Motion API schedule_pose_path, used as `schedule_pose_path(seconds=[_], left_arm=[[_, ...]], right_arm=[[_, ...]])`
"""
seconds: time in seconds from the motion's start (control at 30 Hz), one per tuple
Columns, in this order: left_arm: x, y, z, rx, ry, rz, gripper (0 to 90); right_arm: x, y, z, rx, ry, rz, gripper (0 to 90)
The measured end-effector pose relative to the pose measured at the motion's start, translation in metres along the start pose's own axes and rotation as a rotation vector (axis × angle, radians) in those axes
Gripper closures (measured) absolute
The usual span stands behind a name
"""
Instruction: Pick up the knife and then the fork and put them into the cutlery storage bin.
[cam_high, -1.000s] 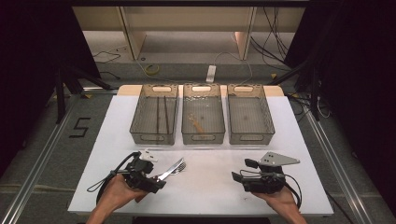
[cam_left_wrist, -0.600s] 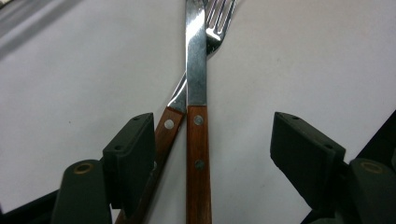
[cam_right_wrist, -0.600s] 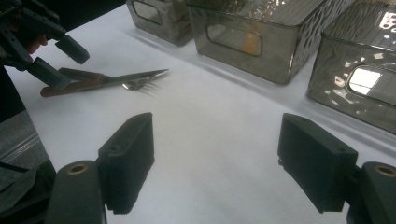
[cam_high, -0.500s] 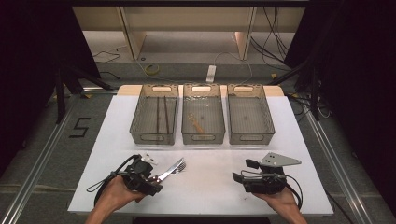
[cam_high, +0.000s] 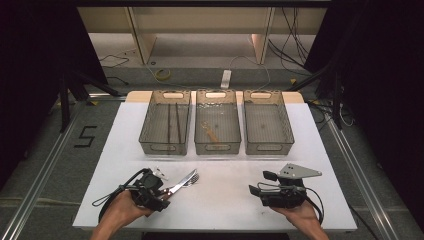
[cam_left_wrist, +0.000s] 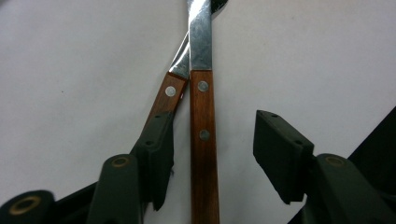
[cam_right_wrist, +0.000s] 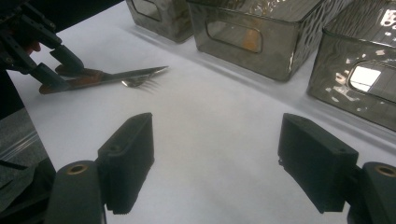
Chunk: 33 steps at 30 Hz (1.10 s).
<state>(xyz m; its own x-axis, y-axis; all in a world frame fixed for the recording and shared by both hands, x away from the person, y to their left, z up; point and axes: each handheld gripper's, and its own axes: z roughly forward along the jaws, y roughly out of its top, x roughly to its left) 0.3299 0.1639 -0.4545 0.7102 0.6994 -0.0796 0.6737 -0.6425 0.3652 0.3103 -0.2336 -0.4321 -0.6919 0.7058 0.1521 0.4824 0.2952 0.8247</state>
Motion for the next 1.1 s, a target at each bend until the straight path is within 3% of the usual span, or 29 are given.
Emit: schedule_pose_path(seconds=[0.17,0.27,0.33,0.4,0.77,0.93,1.1], left_arm=[[0.002,-0.003,0.002,0.035,0.017,0.002,53.7],[0.001,-0.004,0.004,0.062,0.005,0.013,55.7],[0.000,-0.004,0.006,0.074,0.023,0.022,57.2],[0.000,-0.003,0.007,0.065,0.038,0.013,58.2],[0.005,0.001,0.010,0.079,0.025,0.000,68.4],[0.001,0.004,0.011,0.090,0.043,0.037,71.1],[0.000,0.003,0.011,0.086,0.047,0.036,74.4]], right_arm=[[0.002,0.001,-0.001,-0.005,0.000,-0.007,27.5],[0.002,0.001,0.000,0.000,-0.001,-0.010,27.4],[0.003,0.001,0.000,0.002,-0.001,-0.012,27.5],[0.003,0.001,0.000,0.000,0.001,-0.012,27.5],[0.003,0.001,0.000,0.003,0.002,-0.020,27.9],[0.002,0.001,0.000,0.004,0.004,-0.016,28.4],[0.002,0.001,0.000,0.004,0.002,-0.018,28.7]])
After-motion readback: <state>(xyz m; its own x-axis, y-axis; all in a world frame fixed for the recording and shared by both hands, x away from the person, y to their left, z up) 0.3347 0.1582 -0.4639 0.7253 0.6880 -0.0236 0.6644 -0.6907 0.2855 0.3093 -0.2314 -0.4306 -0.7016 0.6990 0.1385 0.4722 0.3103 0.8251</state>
